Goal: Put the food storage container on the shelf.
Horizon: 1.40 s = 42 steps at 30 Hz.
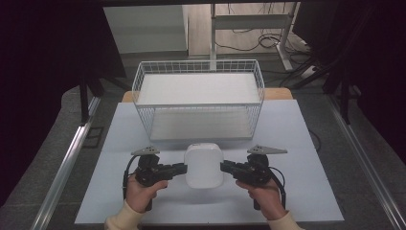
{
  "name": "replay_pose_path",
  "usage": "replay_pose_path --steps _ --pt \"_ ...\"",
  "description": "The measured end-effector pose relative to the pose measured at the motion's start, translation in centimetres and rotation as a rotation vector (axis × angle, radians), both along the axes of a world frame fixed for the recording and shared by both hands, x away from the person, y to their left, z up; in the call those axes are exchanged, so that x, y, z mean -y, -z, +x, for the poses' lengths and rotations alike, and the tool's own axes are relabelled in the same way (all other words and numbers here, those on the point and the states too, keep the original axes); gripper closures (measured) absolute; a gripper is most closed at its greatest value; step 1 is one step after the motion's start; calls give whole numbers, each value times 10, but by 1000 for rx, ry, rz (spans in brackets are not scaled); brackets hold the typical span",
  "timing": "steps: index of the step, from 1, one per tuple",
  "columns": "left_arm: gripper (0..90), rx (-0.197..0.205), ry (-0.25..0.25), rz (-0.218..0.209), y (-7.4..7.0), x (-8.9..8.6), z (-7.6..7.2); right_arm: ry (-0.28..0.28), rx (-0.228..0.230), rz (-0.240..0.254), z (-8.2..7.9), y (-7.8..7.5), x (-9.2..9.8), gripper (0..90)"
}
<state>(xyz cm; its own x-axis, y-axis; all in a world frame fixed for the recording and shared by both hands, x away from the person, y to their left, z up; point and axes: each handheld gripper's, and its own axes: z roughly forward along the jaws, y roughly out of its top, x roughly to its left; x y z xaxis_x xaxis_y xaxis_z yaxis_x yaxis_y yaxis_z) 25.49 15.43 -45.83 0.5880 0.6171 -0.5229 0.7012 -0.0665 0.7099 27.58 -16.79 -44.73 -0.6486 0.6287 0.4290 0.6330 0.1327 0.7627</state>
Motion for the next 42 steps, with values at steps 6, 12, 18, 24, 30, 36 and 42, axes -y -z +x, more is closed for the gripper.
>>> replay_pose_path --steps 6,12,18,24,30,36,42 --pt "800 34 5 -5 -10 0 -3 -1 32 3 -2 -8 1 787" --pt "801 62 5 -9 -18 -1 -7 -6 67 -2 -6 -17 0 787" --pt "803 85 14 -6 -23 -2 -8 -9 89 -3 -8 -22 0 786" --pt "805 96 20 -1 -26 -2 -8 -11 98 -5 -8 -25 0 785" --pt "806 118 27 8 -36 -2 -3 -11 110 3 -5 -31 0 785" --pt "806 125 30 9 -43 -1 8 -3 127 -3 4 -40 1 786" --pt "805 145 26 0 -60 -6 18 -10 158 -13 13 -59 -3 786"
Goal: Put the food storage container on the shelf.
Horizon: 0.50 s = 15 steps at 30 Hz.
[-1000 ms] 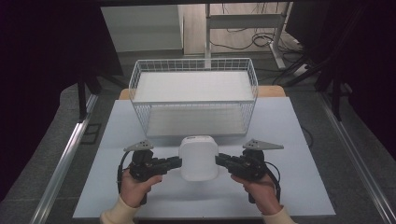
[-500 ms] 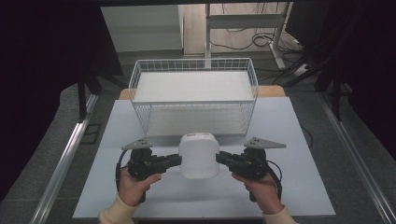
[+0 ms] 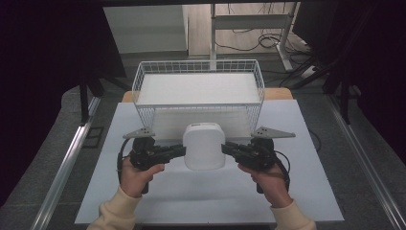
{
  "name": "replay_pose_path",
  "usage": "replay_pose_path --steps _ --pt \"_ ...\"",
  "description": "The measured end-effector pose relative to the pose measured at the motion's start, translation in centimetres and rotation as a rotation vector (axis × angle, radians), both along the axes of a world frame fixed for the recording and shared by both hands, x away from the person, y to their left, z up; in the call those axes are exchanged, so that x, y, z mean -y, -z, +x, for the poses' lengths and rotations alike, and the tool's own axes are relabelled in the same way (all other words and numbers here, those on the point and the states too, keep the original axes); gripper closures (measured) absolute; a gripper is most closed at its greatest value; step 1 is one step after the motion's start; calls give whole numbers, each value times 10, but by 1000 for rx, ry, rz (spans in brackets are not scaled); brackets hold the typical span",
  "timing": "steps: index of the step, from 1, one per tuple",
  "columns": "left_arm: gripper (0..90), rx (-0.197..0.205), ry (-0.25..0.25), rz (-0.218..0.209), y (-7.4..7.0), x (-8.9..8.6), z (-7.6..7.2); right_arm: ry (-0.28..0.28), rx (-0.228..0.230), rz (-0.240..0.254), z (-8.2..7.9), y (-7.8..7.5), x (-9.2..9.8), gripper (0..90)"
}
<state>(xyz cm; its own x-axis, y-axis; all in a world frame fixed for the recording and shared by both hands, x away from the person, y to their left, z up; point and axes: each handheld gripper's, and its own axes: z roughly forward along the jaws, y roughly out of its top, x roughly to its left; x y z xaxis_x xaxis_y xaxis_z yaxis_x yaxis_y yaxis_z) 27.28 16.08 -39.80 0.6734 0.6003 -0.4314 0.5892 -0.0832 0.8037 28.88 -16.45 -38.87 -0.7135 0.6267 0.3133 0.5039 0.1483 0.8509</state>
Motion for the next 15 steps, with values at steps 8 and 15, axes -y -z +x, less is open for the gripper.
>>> replay_pose_path --steps 8,15 --pt "805 21 -2 -3 -20 -5 7 -4 28 -6 8 -25 -6 786" --pt "804 43 -11 17 -40 -5 17 2 35 -8 18 -40 -8 785"
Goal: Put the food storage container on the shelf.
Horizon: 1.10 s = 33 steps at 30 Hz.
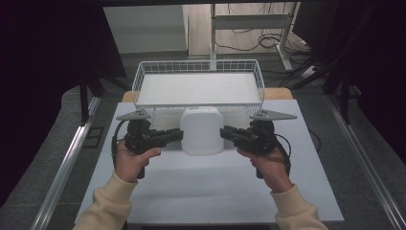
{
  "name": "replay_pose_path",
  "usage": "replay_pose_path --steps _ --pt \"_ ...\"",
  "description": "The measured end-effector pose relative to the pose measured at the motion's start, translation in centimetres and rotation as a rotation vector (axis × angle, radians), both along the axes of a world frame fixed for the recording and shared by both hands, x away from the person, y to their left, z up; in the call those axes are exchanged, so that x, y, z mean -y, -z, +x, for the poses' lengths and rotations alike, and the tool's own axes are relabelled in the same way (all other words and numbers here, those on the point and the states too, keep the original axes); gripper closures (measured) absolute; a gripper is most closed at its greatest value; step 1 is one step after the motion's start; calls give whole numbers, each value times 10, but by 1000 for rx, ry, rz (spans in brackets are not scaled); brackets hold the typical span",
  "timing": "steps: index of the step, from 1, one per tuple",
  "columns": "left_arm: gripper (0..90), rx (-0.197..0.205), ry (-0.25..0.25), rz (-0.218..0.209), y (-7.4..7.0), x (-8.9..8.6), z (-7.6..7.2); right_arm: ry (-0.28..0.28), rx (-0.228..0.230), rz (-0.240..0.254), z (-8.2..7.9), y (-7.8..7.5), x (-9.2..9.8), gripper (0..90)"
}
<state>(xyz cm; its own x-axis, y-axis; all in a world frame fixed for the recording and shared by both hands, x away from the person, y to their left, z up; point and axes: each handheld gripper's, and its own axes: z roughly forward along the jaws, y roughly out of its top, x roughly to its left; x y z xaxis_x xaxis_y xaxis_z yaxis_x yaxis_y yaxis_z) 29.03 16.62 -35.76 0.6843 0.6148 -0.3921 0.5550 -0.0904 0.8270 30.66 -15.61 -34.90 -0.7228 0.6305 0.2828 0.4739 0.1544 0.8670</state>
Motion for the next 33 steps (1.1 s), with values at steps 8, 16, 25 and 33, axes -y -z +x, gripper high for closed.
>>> replay_pose_path --steps 8,16,25,33 --pt "805 16 1 5 -16 -1 12 2 15 13 11 -13 -1 786" --pt "804 19 1 0 -30 0 26 5 22 11 24 -29 0 786" --pt "803 34 3 8 -54 -1 48 12 41 9 42 -52 -1 786" --pt "803 36 2 24 -67 -1 64 16 33 0 58 -65 -2 786"
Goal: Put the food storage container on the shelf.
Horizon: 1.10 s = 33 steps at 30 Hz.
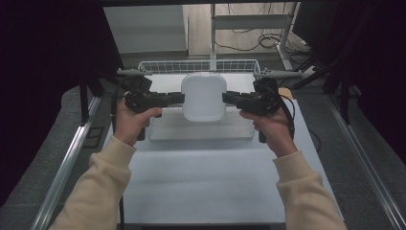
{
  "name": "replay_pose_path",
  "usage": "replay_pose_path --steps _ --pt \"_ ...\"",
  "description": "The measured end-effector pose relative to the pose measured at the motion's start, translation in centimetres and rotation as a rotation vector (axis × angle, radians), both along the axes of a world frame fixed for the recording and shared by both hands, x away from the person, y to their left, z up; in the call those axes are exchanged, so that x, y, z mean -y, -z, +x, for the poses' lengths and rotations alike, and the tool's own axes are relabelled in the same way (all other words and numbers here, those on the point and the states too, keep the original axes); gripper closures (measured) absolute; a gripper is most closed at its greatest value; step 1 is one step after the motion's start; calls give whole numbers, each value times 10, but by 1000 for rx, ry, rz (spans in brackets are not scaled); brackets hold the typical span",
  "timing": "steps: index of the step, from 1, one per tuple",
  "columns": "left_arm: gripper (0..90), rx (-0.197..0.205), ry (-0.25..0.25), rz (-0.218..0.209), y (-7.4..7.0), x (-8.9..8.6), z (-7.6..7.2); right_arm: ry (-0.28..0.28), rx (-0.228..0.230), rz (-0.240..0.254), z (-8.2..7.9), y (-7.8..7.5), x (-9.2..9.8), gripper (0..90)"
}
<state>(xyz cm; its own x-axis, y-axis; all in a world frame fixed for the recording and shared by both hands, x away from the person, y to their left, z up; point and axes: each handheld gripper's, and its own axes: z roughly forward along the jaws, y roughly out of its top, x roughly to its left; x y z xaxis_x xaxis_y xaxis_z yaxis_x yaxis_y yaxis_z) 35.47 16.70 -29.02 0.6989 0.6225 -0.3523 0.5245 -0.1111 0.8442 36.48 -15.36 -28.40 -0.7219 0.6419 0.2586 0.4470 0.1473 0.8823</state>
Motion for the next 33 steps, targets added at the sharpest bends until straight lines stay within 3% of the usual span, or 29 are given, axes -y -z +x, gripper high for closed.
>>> replay_pose_path --steps 7,17,26,33 --pt "802 -20 -4 2 -7 1 18 11 -18 -14 17 -10 -1 784" --pt "801 -80 -4 -26 -8 -4 50 14 -81 -15 47 -17 -4 784" --pt "797 -161 -38 -21 6 -7 73 39 -164 -27 71 -8 -13 782" --pt "796 -223 -60 -78 7 -11 88 30 -217 11 90 -4 -14 771"
